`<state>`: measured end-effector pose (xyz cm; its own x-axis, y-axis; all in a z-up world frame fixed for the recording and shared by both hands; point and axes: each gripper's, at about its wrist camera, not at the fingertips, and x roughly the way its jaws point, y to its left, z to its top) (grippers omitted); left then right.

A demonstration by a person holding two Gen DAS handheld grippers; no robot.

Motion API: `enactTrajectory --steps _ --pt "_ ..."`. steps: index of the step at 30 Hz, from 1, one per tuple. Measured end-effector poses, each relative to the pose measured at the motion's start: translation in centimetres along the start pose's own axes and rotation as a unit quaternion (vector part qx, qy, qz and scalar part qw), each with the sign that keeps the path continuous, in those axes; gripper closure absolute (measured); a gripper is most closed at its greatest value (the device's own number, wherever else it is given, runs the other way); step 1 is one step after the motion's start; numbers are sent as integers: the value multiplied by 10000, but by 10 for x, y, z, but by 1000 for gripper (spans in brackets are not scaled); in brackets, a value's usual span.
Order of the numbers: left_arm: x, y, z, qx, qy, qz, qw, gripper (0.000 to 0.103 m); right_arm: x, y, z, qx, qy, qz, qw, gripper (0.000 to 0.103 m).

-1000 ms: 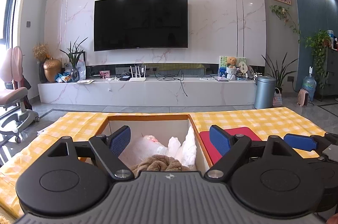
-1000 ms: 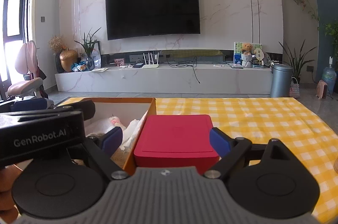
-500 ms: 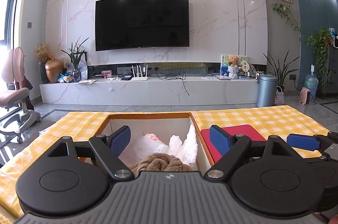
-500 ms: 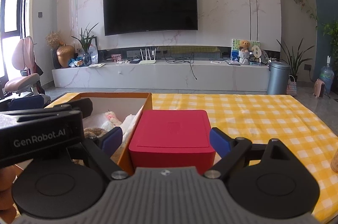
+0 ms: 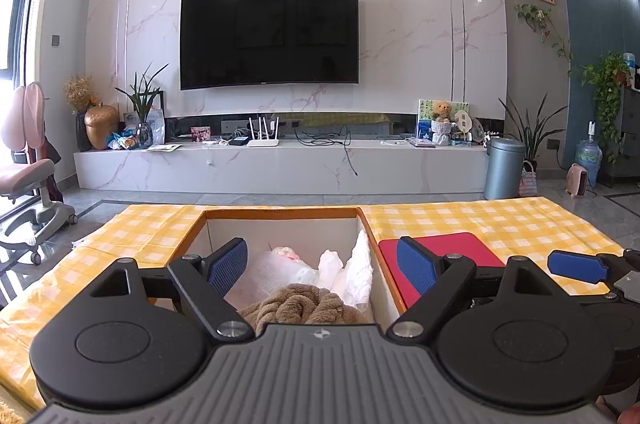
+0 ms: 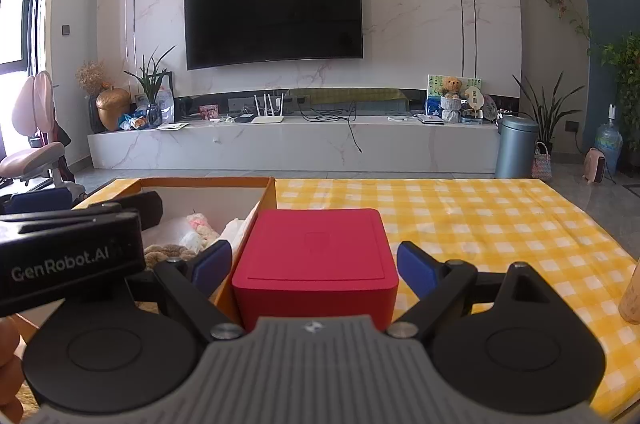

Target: Organize soft objects

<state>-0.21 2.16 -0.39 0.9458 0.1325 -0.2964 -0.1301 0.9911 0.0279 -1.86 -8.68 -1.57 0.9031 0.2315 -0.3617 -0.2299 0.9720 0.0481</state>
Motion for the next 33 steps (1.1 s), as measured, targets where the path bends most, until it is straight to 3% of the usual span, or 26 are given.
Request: enactTrajectory --steps 33 --pt "7 3 -3 50 202 46 9998 4 6 0 -1 34 187 -153 9997 15"
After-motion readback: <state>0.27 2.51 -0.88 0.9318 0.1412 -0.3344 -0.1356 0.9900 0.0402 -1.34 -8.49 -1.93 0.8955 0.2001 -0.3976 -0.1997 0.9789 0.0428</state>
